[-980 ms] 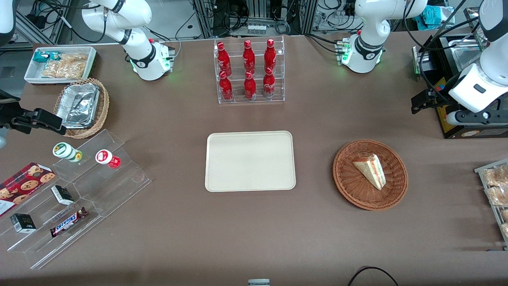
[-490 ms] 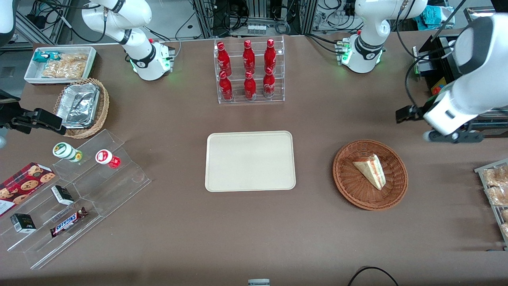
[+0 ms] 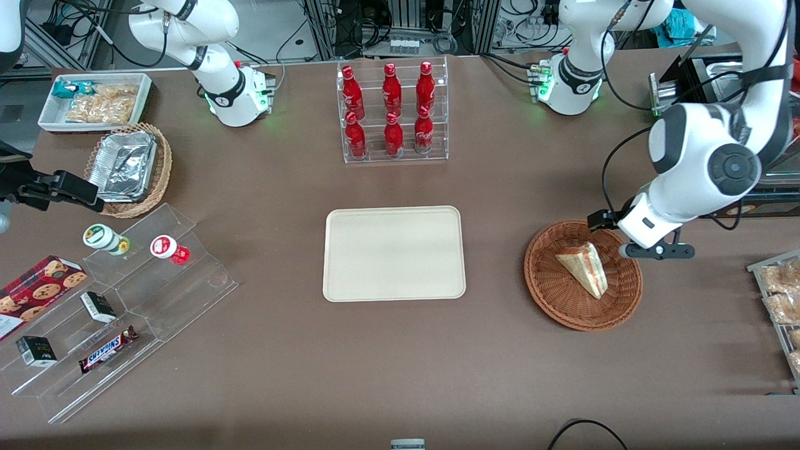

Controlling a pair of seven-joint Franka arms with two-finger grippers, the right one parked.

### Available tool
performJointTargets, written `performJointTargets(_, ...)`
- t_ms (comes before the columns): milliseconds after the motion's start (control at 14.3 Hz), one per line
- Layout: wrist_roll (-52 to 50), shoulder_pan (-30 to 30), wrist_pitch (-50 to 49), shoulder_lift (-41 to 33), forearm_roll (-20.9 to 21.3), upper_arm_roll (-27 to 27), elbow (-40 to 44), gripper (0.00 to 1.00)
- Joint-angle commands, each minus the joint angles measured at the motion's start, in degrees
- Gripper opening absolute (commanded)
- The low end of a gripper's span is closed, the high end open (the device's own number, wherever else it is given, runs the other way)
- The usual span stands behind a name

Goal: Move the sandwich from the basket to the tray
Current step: 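Move the left gripper down over the sandwich in the wicker basket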

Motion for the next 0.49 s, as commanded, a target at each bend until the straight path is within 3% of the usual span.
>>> performJointTargets(0,-4.40,-0.34,9.32,-0.36,-0.82,0.34,-5.30,1.00)
performJointTargets(420,-36.89,-2.63,17.89,3.59,-0.83,0.34,-6.02,1.00)
